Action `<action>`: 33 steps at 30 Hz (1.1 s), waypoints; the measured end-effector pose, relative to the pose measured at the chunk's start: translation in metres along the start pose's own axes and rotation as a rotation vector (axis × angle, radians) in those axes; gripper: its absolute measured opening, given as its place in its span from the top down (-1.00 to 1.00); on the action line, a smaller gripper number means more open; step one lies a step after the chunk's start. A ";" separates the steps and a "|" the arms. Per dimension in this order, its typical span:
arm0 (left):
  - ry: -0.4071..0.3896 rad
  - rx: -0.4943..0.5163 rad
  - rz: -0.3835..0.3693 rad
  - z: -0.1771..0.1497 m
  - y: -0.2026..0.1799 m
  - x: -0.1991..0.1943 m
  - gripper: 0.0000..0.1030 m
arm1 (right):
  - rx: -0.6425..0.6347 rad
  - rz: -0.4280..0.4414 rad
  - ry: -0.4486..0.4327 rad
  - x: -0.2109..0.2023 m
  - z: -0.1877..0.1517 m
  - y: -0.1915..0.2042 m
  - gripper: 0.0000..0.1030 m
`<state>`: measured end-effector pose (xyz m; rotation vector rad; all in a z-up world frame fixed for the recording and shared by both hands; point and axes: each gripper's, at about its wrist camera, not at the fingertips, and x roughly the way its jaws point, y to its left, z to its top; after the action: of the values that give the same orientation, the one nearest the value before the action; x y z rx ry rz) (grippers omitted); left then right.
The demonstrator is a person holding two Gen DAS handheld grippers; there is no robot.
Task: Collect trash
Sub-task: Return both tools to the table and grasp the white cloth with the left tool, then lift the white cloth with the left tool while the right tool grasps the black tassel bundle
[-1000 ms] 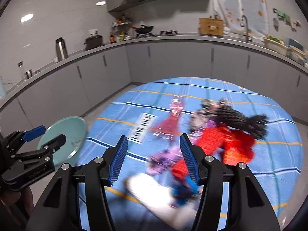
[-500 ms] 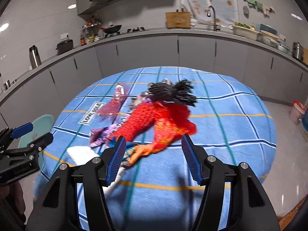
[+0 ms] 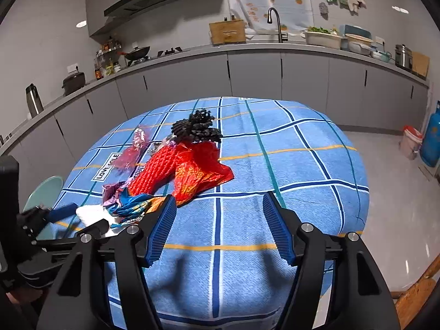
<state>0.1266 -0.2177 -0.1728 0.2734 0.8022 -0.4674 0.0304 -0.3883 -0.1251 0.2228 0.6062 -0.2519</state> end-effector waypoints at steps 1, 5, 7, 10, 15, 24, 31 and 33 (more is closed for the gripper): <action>-0.001 0.005 0.004 0.000 -0.002 0.001 -0.15 | 0.002 0.002 0.001 0.001 -0.001 0.000 -0.29; -0.004 0.019 -0.007 0.001 -0.002 -0.001 0.44 | 0.005 0.010 0.006 0.003 -0.002 -0.001 -0.31; -0.005 0.027 -0.012 0.002 -0.001 -0.003 0.56 | 0.006 0.012 0.008 0.005 -0.003 0.000 -0.32; -0.009 0.035 -0.021 0.003 0.000 -0.006 0.63 | 0.009 0.013 0.009 0.005 -0.003 0.002 -0.33; -0.057 0.027 -0.037 0.008 0.007 -0.031 0.64 | 0.003 0.009 0.003 0.007 0.001 0.004 -0.33; -0.169 0.010 -0.014 0.026 0.028 -0.075 0.64 | -0.027 0.014 -0.026 0.020 0.026 0.015 -0.33; -0.226 -0.008 0.061 0.034 0.048 -0.089 0.64 | -0.044 0.000 -0.050 0.034 0.047 0.019 -0.35; -0.220 -0.008 0.094 0.035 0.055 -0.082 0.64 | -0.054 -0.004 -0.045 0.044 0.052 0.021 -0.36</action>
<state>0.1263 -0.1605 -0.0858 0.2460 0.5735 -0.3975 0.0990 -0.3905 -0.1064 0.1633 0.5687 -0.2438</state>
